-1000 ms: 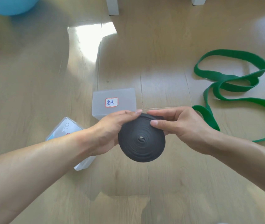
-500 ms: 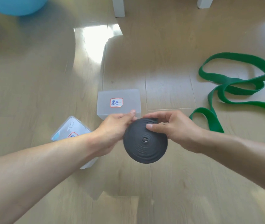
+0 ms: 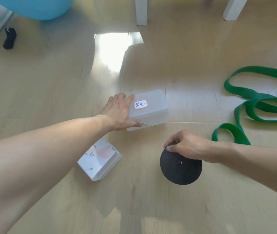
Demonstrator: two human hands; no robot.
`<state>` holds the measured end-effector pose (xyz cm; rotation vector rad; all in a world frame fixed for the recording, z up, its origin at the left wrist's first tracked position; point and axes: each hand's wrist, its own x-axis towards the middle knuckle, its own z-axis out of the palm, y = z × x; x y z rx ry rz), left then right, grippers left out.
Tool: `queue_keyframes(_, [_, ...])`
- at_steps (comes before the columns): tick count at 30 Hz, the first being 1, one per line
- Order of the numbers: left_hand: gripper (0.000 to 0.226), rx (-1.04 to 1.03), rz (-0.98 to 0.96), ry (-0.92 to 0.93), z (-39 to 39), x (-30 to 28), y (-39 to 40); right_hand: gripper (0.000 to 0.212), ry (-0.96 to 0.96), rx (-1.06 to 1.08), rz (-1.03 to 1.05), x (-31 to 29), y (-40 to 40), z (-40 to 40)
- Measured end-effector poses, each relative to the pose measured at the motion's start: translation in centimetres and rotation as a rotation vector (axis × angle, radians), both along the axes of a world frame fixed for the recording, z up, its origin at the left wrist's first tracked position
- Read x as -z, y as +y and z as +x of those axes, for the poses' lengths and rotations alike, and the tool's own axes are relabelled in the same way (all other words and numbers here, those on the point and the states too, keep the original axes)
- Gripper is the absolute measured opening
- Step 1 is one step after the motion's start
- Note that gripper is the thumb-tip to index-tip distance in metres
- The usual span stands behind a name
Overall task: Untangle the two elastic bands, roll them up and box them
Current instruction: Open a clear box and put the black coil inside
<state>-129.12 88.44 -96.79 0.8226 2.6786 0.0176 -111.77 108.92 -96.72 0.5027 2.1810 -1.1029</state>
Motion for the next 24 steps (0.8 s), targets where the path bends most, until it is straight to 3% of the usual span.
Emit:
queue_keyframes(6, [0.104, -0.186, 0.103, -0.237, 1.4, -0.5, 2.2, 0.018, 0.154, -0.051, 0.110, -0.8, 0.3, 0.1])
queue_keyframes(11, [0.087, -0.191, 0.130, -0.334, 2.6, -1.0, 2.9, 0.041, 0.355, -0.105, 0.340, -1.7, 1.3, -0.5])
queue_keyframes(16, [0.077, -0.243, 0.219, -0.384, 3.1, -1.6, 3.3, 0.046, 0.512, -0.313, 0.606, -1.5, 1.6, -0.4])
queue_keyframes(21, [0.101, -0.297, 0.230, -0.484, 2.7, -0.7, 2.8, 0.054, 0.538, -0.398, 0.697, -1.1, 1.5, 0.1])
queue_keyframes(24, [0.078, -0.250, 0.205, -0.627, 2.8, -1.0, 2.8, 0.050, 0.538, -0.323, 0.630, -1.5, 1.2, -0.1])
